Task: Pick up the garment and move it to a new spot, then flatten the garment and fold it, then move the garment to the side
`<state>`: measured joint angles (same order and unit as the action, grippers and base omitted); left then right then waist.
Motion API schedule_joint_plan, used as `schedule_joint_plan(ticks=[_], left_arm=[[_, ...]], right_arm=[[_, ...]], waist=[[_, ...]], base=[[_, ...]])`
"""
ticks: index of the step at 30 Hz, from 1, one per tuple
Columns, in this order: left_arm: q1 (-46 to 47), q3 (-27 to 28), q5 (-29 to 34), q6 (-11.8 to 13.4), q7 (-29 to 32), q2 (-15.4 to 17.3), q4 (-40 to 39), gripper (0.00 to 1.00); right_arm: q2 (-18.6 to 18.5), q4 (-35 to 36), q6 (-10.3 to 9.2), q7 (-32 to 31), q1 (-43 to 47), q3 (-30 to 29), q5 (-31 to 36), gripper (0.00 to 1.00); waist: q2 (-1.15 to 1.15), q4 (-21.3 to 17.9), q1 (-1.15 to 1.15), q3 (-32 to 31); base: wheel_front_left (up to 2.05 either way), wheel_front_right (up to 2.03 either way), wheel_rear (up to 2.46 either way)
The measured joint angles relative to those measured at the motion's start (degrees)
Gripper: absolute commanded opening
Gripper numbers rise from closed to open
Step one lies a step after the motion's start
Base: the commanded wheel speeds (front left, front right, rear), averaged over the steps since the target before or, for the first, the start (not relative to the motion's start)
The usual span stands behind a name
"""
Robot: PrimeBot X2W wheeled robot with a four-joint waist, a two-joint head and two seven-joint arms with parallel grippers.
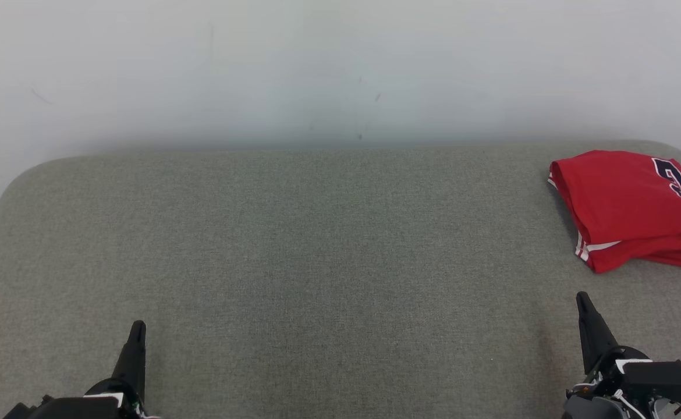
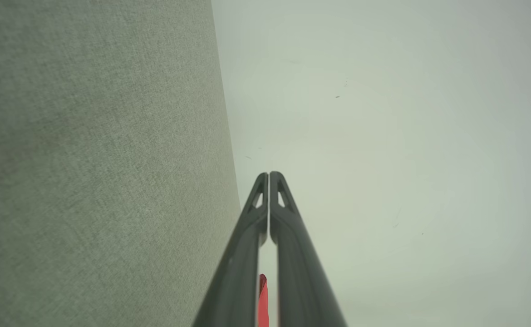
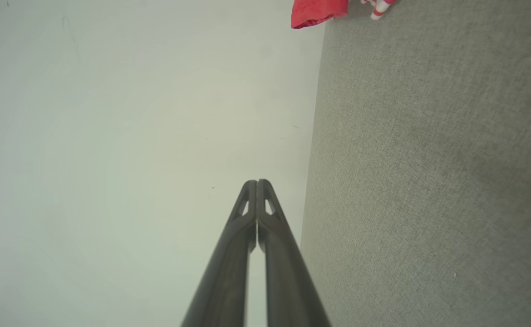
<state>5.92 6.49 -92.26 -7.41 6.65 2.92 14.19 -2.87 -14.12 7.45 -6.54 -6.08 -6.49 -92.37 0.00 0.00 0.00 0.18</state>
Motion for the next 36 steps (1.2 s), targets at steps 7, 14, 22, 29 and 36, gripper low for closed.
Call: schedule_joint_plan(ticks=[7, 14, 22, 29, 36], left_arm=[[0.01, 0.01, -0.01, 0.0, 0.0, -0.02, -0.01, 0.0], [0.02, 0.0, -0.02, 0.0, 0.0, -0.03, -0.02, 0.0], [0.02, 0.01, -0.02, 0.0, 0.0, -0.03, -0.02, 0.0], [0.03, 0.0, -0.02, 0.0, 0.0, -0.03, -0.02, 0.0], [0.03, 0.01, -0.02, 0.0, 0.0, -0.03, -0.03, 0.0]], right_arm=[[0.0, 0.03, 0.0, -0.01, -0.02, -0.02, 0.0, 0.0], [0.0, 0.03, 0.0, -0.01, -0.02, -0.02, 0.0, 0.0], [0.0, 0.03, 0.0, -0.01, -0.02, -0.03, 0.0, 0.0], [0.0, 0.03, 0.0, -0.01, -0.02, -0.03, 0.0, 0.0], [0.0, 0.03, 0.0, -0.01, -0.02, -0.03, 0.0, 0.0]], waist=[[0.0, 0.0, 0.0, 0.0], [0.0, 0.0, 0.0, 0.0], [0.0, 0.0, 0.0, 0.0], [0.0, 0.0, 0.0, 0.0], [0.0, 0.0, 0.0, 0.0]], base=[[0.0, 0.0, 0.0], [0.0, 0.0, 0.0], [0.0, 0.0, 0.0], [0.0, 0.0, 0.0], [0.0, 0.0, 0.0]])
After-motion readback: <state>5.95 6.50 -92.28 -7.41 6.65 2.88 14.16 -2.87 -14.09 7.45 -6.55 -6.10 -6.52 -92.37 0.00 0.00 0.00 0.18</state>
